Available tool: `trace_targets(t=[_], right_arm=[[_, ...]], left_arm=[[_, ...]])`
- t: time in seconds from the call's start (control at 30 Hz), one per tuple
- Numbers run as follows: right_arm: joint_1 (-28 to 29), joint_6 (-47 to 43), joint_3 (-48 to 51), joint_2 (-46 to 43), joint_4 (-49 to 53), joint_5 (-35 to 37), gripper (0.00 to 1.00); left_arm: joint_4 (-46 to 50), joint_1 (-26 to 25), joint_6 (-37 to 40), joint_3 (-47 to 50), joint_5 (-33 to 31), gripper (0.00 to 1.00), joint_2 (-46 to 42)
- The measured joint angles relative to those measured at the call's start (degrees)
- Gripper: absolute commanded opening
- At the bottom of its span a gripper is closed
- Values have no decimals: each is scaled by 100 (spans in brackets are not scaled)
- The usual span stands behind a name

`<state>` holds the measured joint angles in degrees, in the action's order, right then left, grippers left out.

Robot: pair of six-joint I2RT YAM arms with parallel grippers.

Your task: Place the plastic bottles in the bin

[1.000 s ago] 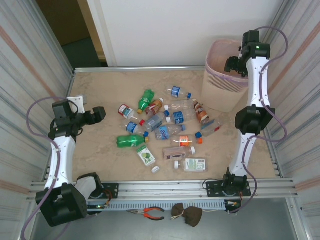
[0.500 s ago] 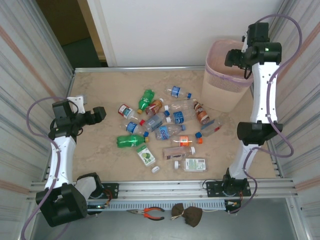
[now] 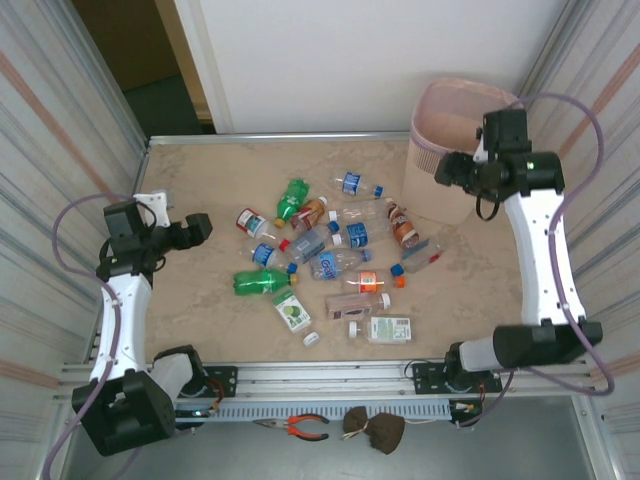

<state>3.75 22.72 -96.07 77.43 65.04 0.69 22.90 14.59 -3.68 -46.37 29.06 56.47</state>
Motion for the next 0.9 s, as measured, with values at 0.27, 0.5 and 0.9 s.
trace_targets(t=[0.27,0.5,0.9], right_arm=[[273,1523,2273,-1360,-778,146,76],[686,2658,3353,-1556,-1132,608,76],[841,3720,4640,-1001,-2339,509,76]], left_arm=[[-2,2,-2,0,55,91,-4],[-4,2,-2,0,101,91,-2],[-2,2,-2,0,120,91,-2]])
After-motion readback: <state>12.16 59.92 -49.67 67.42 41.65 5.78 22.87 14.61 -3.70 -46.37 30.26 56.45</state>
